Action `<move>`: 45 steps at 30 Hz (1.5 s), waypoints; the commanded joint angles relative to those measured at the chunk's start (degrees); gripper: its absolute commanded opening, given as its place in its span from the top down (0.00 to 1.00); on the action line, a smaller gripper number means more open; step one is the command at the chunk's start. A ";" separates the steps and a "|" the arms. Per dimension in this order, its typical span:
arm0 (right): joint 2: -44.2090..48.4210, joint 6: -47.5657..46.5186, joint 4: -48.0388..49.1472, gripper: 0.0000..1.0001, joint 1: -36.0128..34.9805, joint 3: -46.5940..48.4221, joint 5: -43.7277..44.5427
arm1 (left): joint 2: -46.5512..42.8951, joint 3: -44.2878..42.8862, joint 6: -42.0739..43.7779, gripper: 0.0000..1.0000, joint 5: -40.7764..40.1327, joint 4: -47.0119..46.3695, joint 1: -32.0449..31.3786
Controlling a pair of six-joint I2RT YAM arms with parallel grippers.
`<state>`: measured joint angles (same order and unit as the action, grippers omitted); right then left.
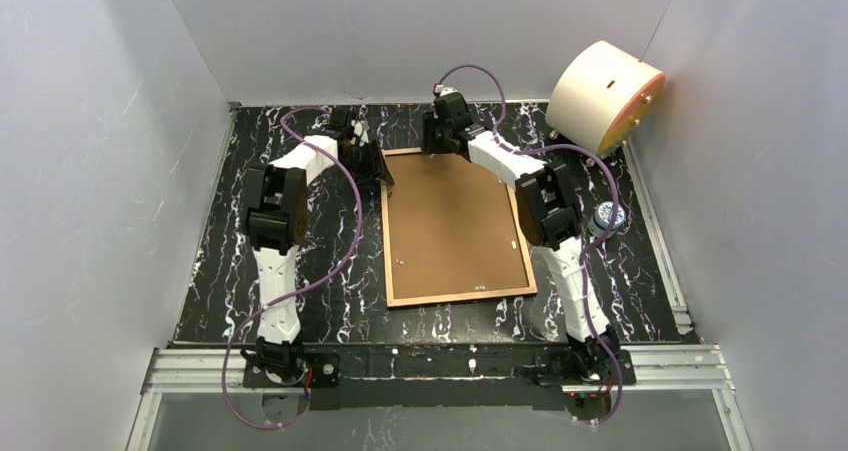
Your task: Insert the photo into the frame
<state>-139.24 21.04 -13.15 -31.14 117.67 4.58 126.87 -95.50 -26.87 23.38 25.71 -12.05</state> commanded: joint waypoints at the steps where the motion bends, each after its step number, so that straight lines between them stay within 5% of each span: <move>1: 3.04 0.80 -1.85 0.48 0.11 4.17 -5.83 | -0.31 1.50 0.71 0.52 -1.91 3.55 0.58; 7: 9.90 2.10 -5.65 0.38 0.48 -2.54 -13.46 | -3.48 3.02 0.37 0.47 -0.95 3.68 0.63; 13: 18.48 6.81 -2.06 0.41 0.40 -20.15 -27.03 | -9.92 11.15 0.44 0.44 -3.29 3.65 0.69; 21: 26.35 -0.33 -1.71 0.44 -1.35 -35.56 -39.40 | -18.12 26.01 -1.26 0.48 1.13 0.80 0.63; 30: 29.75 -1.58 -1.65 0.52 -9.24 -43.37 -39.77 | -18.16 31.52 -0.07 0.59 8.70 -0.94 0.38; 35: 27.54 -0.24 -1.78 0.74 -12.70 -42.49 -38.10 | -17.55 32.13 1.81 0.68 7.48 1.29 0.37; 45: 27.88 3.34 2.32 0.74 -15.39 -47.17 -33.47 | -16.63 33.27 2.66 0.71 6.53 2.66 0.36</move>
<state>-112.33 22.61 -13.41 -46.35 72.10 -31.07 108.55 -64.31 -26.33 33.63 24.10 -11.42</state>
